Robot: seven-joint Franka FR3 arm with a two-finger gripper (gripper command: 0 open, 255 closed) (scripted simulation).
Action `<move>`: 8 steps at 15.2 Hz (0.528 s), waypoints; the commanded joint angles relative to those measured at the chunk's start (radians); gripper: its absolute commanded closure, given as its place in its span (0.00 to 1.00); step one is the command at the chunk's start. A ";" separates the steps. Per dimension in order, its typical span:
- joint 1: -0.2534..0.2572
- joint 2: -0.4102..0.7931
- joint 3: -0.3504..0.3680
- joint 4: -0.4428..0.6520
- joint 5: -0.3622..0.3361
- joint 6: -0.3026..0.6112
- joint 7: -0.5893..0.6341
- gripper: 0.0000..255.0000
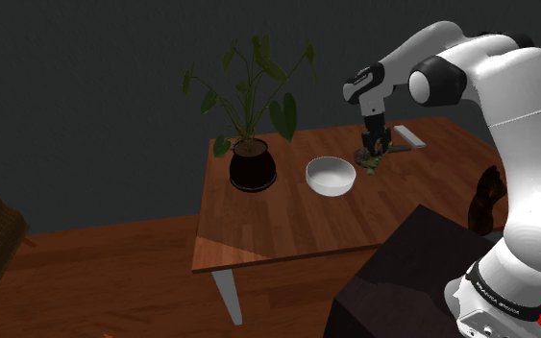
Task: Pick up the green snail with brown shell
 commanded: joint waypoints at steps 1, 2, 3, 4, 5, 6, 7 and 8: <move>-0.001 0.004 0.001 0.000 0.000 0.003 0.000 1.00; 0.002 -0.002 0.000 -0.006 0.000 0.004 0.001 1.00; 0.003 -0.010 -0.001 -0.005 -0.002 -0.005 0.001 1.00; 0.004 -0.017 -0.003 -0.004 -0.004 -0.013 0.001 1.00; 0.005 -0.025 -0.005 -0.003 -0.006 -0.022 0.001 1.00; 0.006 -0.032 -0.006 -0.002 -0.008 -0.030 0.001 1.00; 0.007 -0.039 -0.008 0.000 -0.010 -0.039 0.001 1.00; 0.008 -0.047 -0.009 0.002 -0.012 -0.048 0.001 1.00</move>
